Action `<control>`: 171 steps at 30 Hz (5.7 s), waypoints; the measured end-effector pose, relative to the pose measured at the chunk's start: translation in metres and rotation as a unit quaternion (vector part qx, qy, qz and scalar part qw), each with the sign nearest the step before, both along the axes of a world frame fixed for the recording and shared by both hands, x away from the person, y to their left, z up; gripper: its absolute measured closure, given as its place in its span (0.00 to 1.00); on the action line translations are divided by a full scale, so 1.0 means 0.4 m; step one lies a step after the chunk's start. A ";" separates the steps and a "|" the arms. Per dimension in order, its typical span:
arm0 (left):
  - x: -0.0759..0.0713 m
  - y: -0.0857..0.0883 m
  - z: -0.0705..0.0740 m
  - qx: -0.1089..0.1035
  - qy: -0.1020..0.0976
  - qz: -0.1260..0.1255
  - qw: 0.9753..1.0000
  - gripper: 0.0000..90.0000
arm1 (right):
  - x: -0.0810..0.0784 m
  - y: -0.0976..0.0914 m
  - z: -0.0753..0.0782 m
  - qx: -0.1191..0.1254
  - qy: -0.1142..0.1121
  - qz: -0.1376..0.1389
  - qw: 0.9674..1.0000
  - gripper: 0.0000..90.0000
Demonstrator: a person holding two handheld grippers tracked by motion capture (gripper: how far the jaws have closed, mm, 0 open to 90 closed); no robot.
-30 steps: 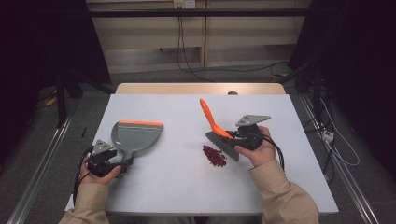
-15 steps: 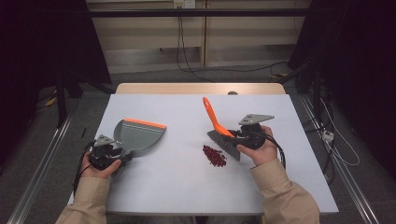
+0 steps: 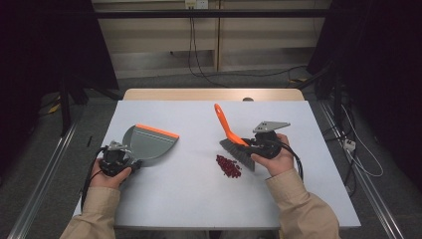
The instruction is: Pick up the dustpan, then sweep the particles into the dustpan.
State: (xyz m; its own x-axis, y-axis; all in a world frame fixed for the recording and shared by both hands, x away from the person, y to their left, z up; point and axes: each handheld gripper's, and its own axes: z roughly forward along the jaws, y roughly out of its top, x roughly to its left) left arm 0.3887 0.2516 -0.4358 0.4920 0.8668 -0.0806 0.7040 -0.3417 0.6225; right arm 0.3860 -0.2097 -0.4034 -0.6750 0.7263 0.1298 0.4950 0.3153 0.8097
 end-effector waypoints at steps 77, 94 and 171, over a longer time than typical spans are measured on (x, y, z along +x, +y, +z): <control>-0.166 -0.202 0.013 -0.023 0.006 -0.314 0.949 0.58 | -0.019 0.025 -0.015 -0.116 0.024 -0.094 0.988 0.80; -0.168 -0.204 0.023 -0.012 0.016 -0.309 0.951 0.69 | -0.039 0.038 -0.022 -0.089 0.027 -0.114 0.989 0.80; -0.160 -0.238 0.022 -0.024 0.047 -0.301 0.952 0.70 | -0.150 0.234 -0.010 -0.019 0.020 -0.092 0.995 0.79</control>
